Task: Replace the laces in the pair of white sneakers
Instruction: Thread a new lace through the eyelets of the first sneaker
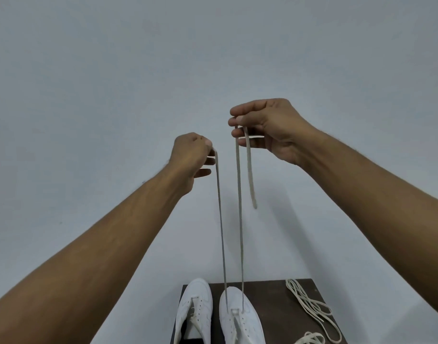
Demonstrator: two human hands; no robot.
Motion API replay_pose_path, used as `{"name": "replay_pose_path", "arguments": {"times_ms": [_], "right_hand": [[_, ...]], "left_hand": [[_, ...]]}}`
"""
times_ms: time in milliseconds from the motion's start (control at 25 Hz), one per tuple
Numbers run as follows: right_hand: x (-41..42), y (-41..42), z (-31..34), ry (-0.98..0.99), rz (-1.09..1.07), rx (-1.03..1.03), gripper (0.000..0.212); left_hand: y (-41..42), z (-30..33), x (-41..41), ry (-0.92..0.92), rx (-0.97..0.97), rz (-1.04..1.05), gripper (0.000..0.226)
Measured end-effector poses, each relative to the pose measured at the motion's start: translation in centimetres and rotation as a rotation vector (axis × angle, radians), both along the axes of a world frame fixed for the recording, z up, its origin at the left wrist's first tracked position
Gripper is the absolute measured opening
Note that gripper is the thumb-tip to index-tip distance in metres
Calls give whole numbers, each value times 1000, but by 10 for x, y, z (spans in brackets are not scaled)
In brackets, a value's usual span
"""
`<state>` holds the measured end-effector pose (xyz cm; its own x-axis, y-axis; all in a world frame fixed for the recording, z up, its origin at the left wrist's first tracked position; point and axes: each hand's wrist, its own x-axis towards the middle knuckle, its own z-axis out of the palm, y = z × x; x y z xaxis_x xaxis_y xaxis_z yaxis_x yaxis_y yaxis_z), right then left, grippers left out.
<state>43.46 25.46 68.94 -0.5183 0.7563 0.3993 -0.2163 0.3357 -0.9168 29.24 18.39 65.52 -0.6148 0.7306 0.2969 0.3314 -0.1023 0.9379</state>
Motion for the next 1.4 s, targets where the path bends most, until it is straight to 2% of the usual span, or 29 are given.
{"name": "replay_pose_path", "arguments": {"times_ms": [280,400,520,600,680,760,840,960,1120,1280,1400], "right_hand": [[7,-13,16,156,-79,149,21],[4,-13,-31,104,-174,234,24],[-2,-18,-148,-125,-209,152,30],[-3,-34,-241,-415,-215,108,23],[-3,-58,-315,-809,-174,135,18],[-4,-77,-359,-1155,-111,201,37],[-7,-88,-377,-1348,-82,338,46],[-11,-90,-380,-1415,-75,504,42],[-13,-89,-387,-1431,-64,548,37],[-19,-87,-389,-1440,-74,557,33],[-20,-81,-385,-1440,-16,451,39]], "left_hand": [[-4,1,1,110,-10,5,18],[-7,-8,1,43,3,4,18],[-8,-20,-5,-25,55,54,18],[-10,-27,-10,-159,77,41,20],[-11,-29,-16,-280,104,6,20],[-11,-28,-20,-306,117,16,21],[-10,-25,-19,-299,133,36,21],[-9,-7,-22,-311,182,62,22],[-10,28,-31,-317,272,80,25],[-16,66,-43,-204,359,83,28],[-27,82,-44,-7,278,47,26]]}}
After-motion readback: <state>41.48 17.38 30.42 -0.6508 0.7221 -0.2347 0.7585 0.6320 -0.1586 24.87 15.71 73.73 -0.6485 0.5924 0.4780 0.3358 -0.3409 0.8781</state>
